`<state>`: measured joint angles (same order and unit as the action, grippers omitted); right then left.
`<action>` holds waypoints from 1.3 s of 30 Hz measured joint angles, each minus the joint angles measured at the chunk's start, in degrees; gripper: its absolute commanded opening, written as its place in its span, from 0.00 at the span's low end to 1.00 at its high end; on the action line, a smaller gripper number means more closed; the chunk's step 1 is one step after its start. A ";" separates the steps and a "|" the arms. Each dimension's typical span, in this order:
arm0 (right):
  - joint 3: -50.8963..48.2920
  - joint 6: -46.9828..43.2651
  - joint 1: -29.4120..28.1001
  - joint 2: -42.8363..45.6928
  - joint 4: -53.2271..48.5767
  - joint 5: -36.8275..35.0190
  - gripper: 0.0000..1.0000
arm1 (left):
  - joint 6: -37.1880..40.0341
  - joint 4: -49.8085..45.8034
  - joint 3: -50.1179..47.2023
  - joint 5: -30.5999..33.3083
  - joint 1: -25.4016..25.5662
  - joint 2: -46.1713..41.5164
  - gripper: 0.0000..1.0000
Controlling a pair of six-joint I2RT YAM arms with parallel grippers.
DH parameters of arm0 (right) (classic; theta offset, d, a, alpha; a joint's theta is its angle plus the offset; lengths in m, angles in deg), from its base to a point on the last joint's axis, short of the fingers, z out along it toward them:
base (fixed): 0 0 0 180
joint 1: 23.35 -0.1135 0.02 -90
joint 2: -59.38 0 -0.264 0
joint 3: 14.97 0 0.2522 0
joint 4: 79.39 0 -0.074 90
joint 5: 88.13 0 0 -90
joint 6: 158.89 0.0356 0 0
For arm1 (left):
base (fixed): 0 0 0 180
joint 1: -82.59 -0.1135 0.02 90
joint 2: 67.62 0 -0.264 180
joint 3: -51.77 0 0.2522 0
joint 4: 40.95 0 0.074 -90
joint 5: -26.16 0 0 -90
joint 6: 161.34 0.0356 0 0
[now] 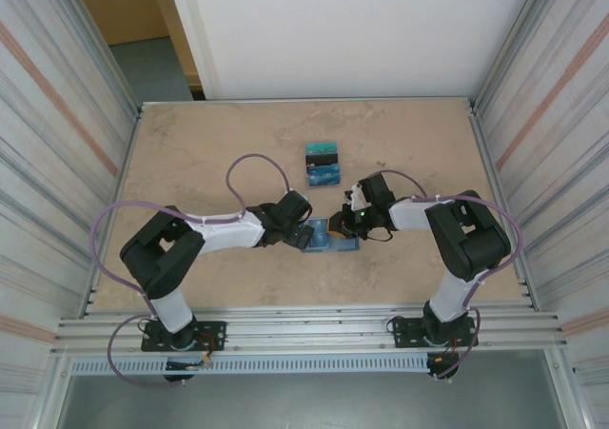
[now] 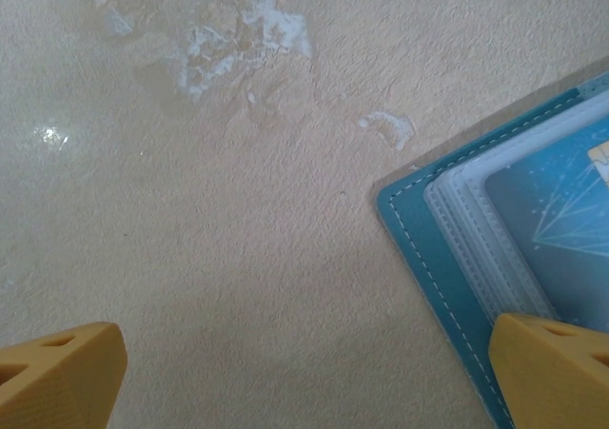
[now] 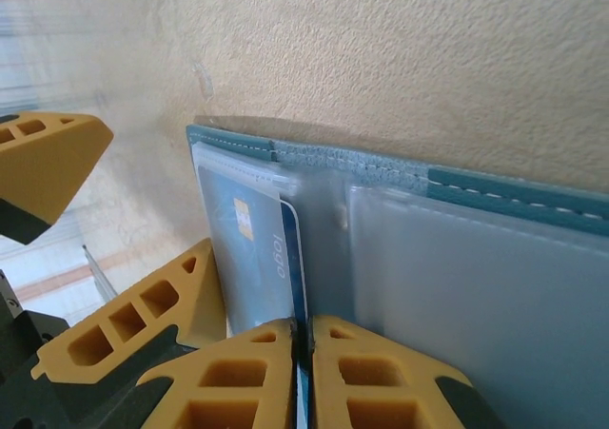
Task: Take the credit cards out of the card holder
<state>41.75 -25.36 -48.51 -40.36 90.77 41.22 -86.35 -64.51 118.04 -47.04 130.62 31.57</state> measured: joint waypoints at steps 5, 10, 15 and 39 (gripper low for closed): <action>-0.98 0.00 0.98 0.50 0.85 1.05 0.13 | 0.00 -0.04 0.11 0.00 0.00 0.07 0.99; -1.99 1.29 1.57 0.57 2.71 2.27 0.14 | -0.02 -0.04 0.13 -0.02 0.00 0.13 0.99; -2.75 3.28 1.57 0.57 5.55 3.72 0.17 | -0.02 -0.44 0.44 0.00 0.00 0.26 0.99; -4.87 5.18 3.85 0.57 9.03 6.03 0.11 | -0.02 -1.64 1.60 0.00 0.00 0.94 0.99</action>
<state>36.87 -20.18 -44.67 -39.80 99.80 47.26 -86.37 -66.15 119.64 -47.04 130.62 32.51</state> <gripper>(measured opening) 0.110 0.987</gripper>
